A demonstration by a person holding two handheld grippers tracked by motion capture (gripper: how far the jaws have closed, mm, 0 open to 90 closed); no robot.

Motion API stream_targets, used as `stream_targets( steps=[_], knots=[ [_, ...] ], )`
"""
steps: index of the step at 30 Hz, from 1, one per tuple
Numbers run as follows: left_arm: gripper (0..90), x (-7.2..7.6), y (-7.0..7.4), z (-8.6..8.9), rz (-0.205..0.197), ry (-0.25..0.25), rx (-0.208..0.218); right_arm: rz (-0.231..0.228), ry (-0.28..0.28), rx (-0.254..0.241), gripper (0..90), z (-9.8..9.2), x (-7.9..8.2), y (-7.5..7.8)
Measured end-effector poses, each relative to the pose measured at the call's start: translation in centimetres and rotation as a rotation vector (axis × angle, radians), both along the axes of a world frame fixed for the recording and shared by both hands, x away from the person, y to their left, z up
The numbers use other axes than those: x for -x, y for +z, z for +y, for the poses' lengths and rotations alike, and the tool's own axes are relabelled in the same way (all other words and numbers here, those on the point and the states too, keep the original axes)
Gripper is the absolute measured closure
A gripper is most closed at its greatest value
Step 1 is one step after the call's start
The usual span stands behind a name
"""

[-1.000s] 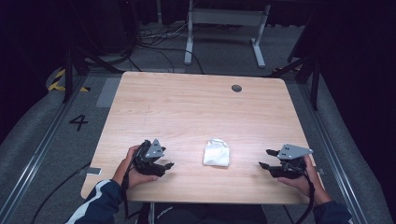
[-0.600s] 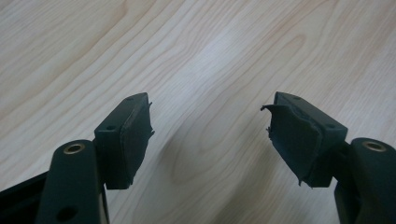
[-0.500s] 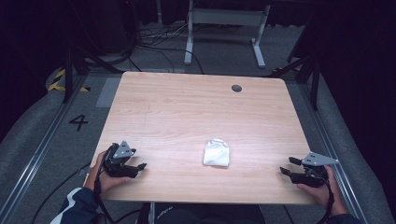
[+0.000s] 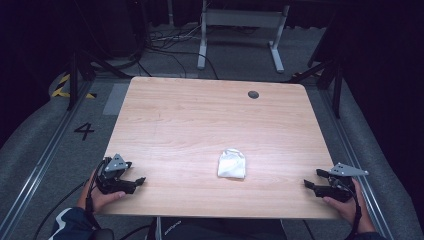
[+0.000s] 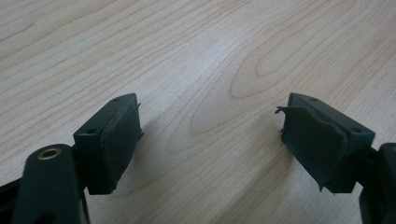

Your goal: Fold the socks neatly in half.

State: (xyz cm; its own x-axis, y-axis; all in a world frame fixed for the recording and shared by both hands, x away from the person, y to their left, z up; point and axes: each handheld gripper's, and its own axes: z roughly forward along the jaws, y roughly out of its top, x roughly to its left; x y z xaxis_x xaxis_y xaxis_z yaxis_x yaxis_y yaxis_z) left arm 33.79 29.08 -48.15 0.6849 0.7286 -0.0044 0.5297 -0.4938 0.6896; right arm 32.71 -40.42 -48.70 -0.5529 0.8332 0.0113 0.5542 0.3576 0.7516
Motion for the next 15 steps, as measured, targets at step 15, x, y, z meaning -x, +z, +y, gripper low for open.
stream_targets(
  steps=[15],
  knots=[
    [18.6, -0.05, -0.01, -0.04, 0.0, 0.005, -0.003, -0.004, -0.02, 0.001, 27.5, 0.01, -0.04, -0.03]
  ],
)
